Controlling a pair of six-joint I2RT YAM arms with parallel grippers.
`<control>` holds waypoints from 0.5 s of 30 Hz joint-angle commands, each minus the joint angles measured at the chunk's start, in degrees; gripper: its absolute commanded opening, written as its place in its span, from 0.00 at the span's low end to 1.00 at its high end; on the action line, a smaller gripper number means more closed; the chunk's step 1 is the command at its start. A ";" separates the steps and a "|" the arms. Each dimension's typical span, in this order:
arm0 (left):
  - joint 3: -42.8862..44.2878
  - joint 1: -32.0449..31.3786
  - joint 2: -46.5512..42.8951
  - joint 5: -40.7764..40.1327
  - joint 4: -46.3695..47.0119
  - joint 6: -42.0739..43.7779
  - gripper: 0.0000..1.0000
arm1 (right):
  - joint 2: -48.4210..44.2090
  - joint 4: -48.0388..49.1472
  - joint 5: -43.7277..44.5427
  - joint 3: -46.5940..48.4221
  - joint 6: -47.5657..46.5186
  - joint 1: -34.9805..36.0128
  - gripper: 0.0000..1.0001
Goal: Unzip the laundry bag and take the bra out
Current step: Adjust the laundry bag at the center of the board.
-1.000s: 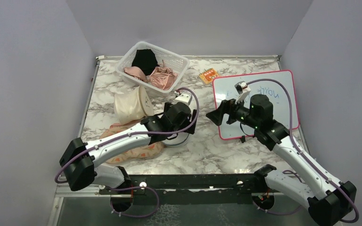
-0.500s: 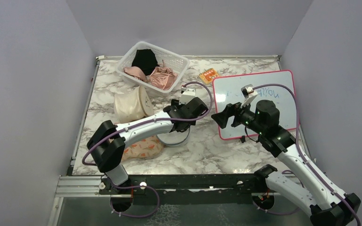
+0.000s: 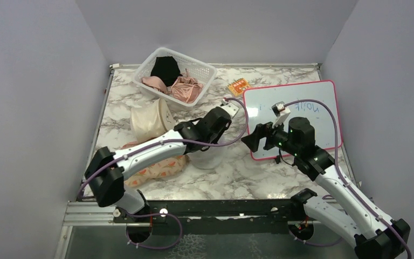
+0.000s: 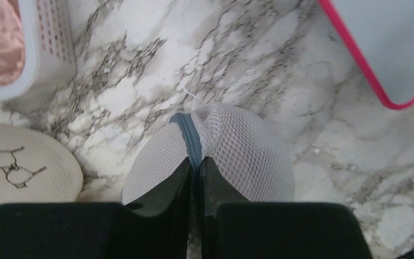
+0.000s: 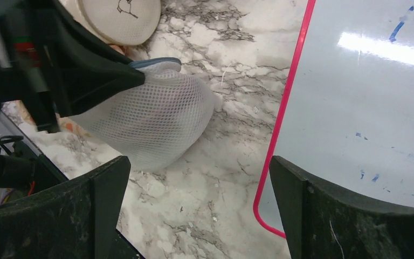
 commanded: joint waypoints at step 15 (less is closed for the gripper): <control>-18.79 -7.42 -16.90 28.26 12.61 33.36 0.32 | 6.19 -0.54 -10.20 2.04 5.05 -0.22 1.00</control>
